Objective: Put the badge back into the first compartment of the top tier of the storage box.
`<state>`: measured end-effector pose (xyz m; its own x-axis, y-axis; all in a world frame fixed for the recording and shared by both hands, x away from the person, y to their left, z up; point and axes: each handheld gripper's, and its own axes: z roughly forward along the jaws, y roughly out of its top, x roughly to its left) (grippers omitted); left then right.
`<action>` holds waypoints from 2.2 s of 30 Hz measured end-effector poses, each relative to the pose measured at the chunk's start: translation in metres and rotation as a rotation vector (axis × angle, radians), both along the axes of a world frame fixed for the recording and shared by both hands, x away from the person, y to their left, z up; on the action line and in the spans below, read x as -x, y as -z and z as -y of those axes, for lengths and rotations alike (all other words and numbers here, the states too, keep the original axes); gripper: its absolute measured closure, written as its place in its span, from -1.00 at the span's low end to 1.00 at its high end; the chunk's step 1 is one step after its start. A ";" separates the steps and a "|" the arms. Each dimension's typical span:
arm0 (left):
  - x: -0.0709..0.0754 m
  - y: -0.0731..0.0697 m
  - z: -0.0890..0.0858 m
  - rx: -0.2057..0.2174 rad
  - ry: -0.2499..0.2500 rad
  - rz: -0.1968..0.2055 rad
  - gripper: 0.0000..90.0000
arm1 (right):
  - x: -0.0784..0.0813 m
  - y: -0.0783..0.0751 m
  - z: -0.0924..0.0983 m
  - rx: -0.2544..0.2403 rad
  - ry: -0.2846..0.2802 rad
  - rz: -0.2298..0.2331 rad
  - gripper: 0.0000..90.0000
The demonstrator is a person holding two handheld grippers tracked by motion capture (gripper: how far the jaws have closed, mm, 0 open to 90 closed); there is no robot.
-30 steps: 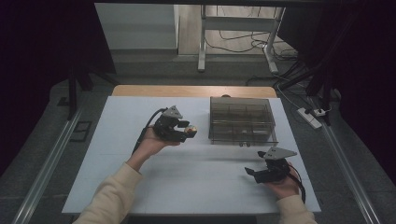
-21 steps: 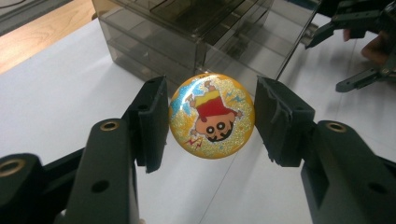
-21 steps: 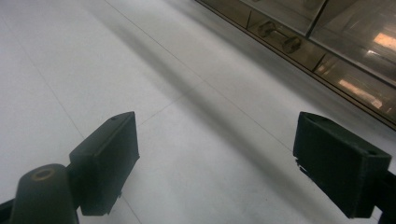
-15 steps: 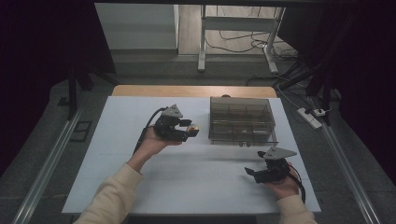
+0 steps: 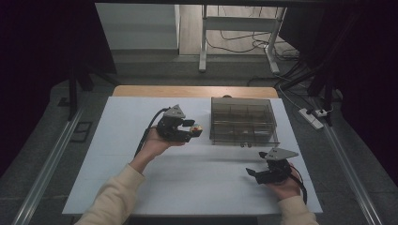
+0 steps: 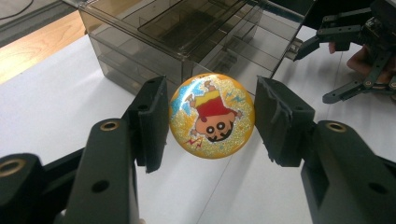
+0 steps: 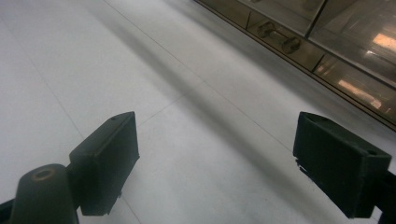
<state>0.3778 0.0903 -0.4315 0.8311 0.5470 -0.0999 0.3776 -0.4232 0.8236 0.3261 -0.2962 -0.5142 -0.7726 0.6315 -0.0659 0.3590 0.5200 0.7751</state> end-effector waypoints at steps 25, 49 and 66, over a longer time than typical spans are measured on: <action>-0.011 -0.001 0.025 -0.020 0.019 -0.005 0.03 | 0.000 -0.001 0.000 -0.008 -0.002 0.006 -0.68; -0.033 0.003 0.079 -0.029 0.059 -0.041 0.03 | -0.001 -0.001 0.000 -0.011 -0.003 0.003 -0.68; -0.029 0.002 0.076 0.010 0.058 -0.045 -0.33 | -0.001 0.000 0.000 -0.015 -0.006 -0.001 -0.68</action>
